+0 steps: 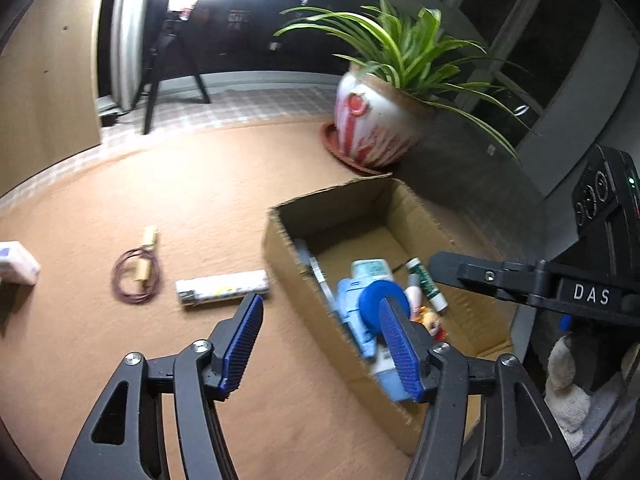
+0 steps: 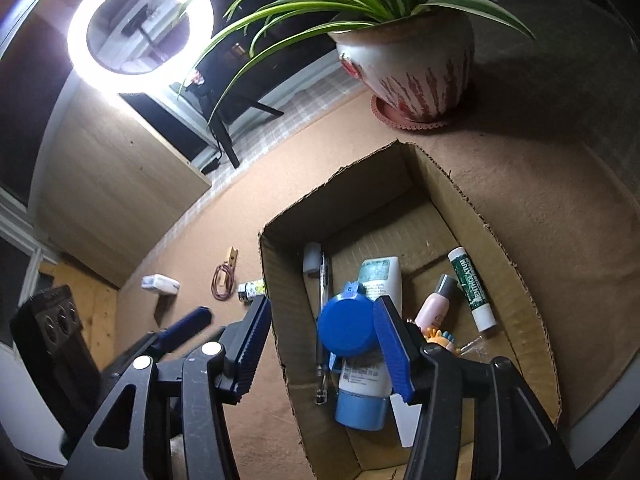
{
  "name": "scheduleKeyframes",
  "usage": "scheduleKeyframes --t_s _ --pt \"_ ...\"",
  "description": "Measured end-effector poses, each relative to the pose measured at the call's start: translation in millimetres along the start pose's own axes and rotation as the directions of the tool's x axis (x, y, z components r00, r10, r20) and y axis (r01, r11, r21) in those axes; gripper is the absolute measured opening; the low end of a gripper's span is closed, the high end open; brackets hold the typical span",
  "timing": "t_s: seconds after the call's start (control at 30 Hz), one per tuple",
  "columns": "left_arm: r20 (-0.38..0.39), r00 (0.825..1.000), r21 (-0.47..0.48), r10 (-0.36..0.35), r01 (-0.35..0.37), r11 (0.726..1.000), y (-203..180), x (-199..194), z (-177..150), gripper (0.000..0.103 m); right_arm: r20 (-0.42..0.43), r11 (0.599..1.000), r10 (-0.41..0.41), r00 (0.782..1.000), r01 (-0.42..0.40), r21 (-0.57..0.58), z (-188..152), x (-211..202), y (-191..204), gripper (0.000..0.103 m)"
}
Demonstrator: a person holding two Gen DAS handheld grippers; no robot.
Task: Organize objects
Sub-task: 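Carry the tape measure over the box and open the left tool, then move the left tool to the white Vinda tissue pack on the floor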
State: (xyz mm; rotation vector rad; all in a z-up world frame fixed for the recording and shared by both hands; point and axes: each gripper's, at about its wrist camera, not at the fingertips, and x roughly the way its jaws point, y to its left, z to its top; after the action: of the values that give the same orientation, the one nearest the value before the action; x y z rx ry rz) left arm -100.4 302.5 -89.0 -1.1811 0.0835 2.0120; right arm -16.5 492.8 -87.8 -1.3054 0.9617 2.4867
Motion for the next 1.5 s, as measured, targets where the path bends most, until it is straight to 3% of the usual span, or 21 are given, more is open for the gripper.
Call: scheduleKeyframes --t_s 0.3,0.53,0.77,0.87,1.17,1.33,1.5 --pt "0.02 0.99 -0.026 0.14 -0.14 0.99 37 -50 -22 0.072 0.039 0.984 -0.073 0.997 0.079 -0.162 -22 -6 44 0.057" --pt "0.041 0.978 -0.063 0.206 -0.203 0.977 66 -90 -40 0.074 0.057 0.96 -0.084 0.995 0.096 -0.264 -44 -4 85 0.06" --pt "0.047 0.972 -0.116 0.23 -0.224 0.968 96 -114 -57 0.075 0.029 0.937 -0.075 0.997 0.08 -0.341 -60 13 115 0.061" --pt "0.033 0.968 -0.153 0.247 -0.239 0.959 118 -118 -67 0.075 0.003 0.932 -0.072 0.997 0.069 -0.356 -63 21 122 0.065" --pt "-0.025 0.95 -0.275 0.312 -0.307 0.911 195 -127 -101 0.075 -0.06 0.95 -0.029 0.998 0.009 -0.313 -52 47 129 0.066" --pt "-0.006 0.94 -0.323 0.341 -0.325 0.889 234 -133 -79 0.075 -0.089 0.952 -0.011 0.996 -0.017 -0.304 -52 59 137 0.066" --pt "0.013 0.934 -0.342 0.356 -0.33 0.88 272 -127 -28 0.075 -0.11 0.951 -0.01 0.994 -0.025 -0.31 -59 64 142 0.066"
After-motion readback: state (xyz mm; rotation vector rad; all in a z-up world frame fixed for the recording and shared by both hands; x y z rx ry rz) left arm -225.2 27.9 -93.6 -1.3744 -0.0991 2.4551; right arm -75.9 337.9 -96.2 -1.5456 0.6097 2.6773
